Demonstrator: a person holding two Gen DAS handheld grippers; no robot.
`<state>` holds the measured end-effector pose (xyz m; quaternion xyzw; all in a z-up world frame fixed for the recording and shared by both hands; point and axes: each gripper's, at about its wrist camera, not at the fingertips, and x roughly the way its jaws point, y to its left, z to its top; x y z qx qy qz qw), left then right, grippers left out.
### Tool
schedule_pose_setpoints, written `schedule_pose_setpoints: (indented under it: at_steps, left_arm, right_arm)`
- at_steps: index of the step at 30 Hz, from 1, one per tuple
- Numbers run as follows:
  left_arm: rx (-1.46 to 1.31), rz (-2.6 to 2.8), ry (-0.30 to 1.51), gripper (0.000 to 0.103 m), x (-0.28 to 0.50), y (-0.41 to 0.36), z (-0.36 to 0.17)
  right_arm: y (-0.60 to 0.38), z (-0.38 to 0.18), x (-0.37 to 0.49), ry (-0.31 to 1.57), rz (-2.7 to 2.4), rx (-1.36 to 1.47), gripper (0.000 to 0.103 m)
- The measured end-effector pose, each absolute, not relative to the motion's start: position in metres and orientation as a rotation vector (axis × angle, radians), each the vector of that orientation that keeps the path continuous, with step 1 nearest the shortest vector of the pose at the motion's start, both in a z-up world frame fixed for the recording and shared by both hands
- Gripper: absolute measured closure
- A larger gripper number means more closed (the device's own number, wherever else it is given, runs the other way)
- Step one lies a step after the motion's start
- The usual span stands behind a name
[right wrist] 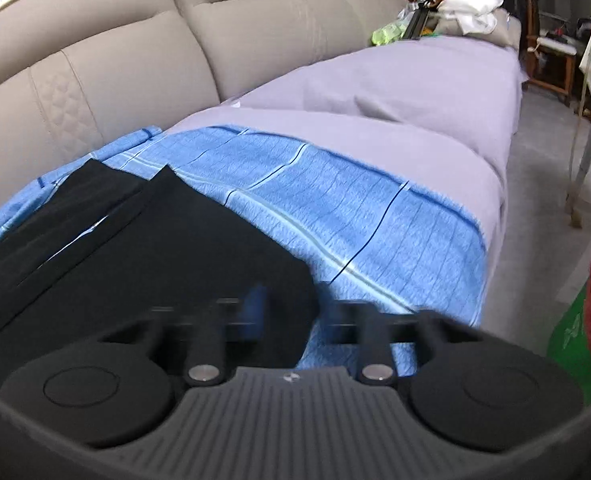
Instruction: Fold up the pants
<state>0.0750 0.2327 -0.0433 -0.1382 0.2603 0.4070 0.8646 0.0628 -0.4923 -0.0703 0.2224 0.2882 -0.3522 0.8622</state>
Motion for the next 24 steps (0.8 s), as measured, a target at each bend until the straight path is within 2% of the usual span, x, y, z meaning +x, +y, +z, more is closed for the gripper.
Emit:
schedule_pose_setpoints:
  at_steps: [4, 7, 10, 13, 14, 17, 18, 19, 21, 24]
  left_arm:
    - [-0.194, 0.865, 0.522, 0.095, 0.063, 0.221, -0.021]
    - [-0.172, 0.862, 0.542, 0.095, 0.057, 0.223, -0.014]
    - [-0.177, 0.874, 0.589, 0.095, 0.057, 0.231, -0.020]
    - [-0.179, 0.877, 0.663, 0.094, 0.059, 0.236, -0.035]
    - [-0.177, 0.874, 0.690, 0.094, 0.060, 0.237, -0.040]
    - [-0.161, 0.882, 0.738, 0.082, 0.062, 0.237, -0.045]
    - [-0.160, 0.889, 0.730, 0.077, 0.061, 0.237, -0.042]
    - [-0.160, 0.888, 0.708, 0.066, 0.060, 0.236, -0.036]
    - [-0.158, 0.877, 0.655, 0.049, 0.058, 0.234, -0.021]
    - [-0.160, 0.829, 0.586, 0.038, 0.067, 0.232, 0.008]
  right_arm:
    - [-0.494, -0.061, 0.058, 0.576, -0.794, 0.438, 0.091]
    - [-0.500, -0.053, 0.056, 0.572, -0.814, 0.425, 0.091]
    - [-0.507, -0.054, 0.061, 0.594, -0.845, 0.409, 0.095]
    - [-0.516, -0.055, 0.060, 0.615, -0.843, 0.423, 0.093]
    - [-0.517, -0.054, 0.060, 0.618, -0.840, 0.425, 0.082]
    - [-0.513, -0.046, 0.063, 0.607, -0.820, 0.416, 0.057]
    - [-0.508, -0.042, 0.066, 0.603, -0.802, 0.409, 0.053]
    - [-0.504, -0.036, 0.071, 0.597, -0.781, 0.402, 0.042]
    - [-0.494, -0.025, 0.083, 0.583, -0.729, 0.395, 0.033]
    - [-0.477, -0.005, 0.108, 0.567, -0.626, 0.415, 0.021]
